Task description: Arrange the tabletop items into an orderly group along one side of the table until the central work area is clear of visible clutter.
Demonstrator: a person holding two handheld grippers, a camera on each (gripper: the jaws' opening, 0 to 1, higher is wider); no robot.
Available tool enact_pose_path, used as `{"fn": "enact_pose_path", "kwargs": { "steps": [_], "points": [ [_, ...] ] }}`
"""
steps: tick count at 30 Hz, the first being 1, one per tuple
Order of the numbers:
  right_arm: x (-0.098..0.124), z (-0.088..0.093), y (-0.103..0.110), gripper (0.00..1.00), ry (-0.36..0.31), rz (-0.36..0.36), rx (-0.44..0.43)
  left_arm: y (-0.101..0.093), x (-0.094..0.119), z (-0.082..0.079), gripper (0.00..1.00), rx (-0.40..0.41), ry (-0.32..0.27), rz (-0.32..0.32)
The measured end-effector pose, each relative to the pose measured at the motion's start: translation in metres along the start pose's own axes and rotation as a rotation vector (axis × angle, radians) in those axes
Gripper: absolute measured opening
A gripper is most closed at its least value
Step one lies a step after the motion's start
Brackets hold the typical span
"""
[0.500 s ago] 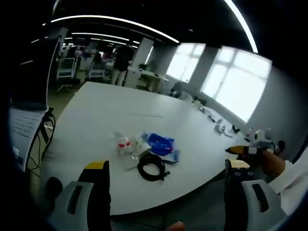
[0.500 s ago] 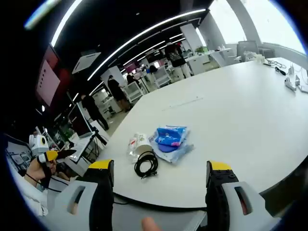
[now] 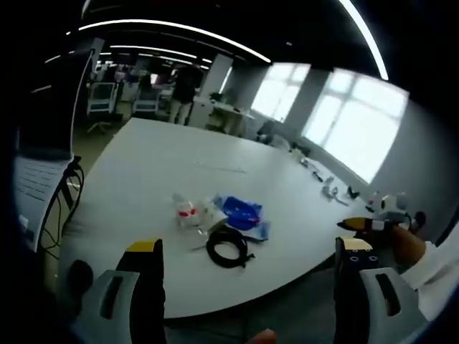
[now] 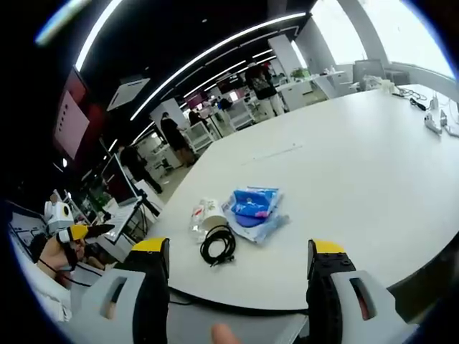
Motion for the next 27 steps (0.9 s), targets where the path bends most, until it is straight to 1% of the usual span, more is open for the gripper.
{"fn": "enact_pose_path", "kwargs": {
  "steps": [3,9,15,22,27],
  "points": [
    [0.0008,0.0001,0.0006,0.77,-0.01,-0.005,-0.005,0.0,0.0003,0.0005,0.96,-0.003,0.004,0.0],
    [0.0012,0.002,0.0,0.76,-0.007,-0.001,-0.006,0.0015,0.0007,0.0005,0.96,0.008,0.003,0.007],
    [0.0038,0.0044,0.0003,0.76,-0.01,0.0,-0.008,0.0001,-0.0007,0.0017,0.96,-0.002,0.014,0.013],
    [0.0055,0.007,-0.0049,0.76,-0.006,0.003,-0.015,0.0015,-0.0042,0.0018,0.96,0.01,0.016,0.021],
    [0.0086,0.0051,-0.0083,0.76,-0.017,0.008,-0.024,-0.0017,-0.0087,0.0022,0.96,0.019,0.03,0.029]
  ]
}}
Point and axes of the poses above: the point that each gripper's makers call its tool centre point, and the gripper's own axes: x roughly backward along the fingers, y roughly to its left, z roughly out of its underside, the point moved 9 cm from there along x, roughly backward along the fingers, and after that the axes turned 13 degrees about y, right-handed, at the moved point
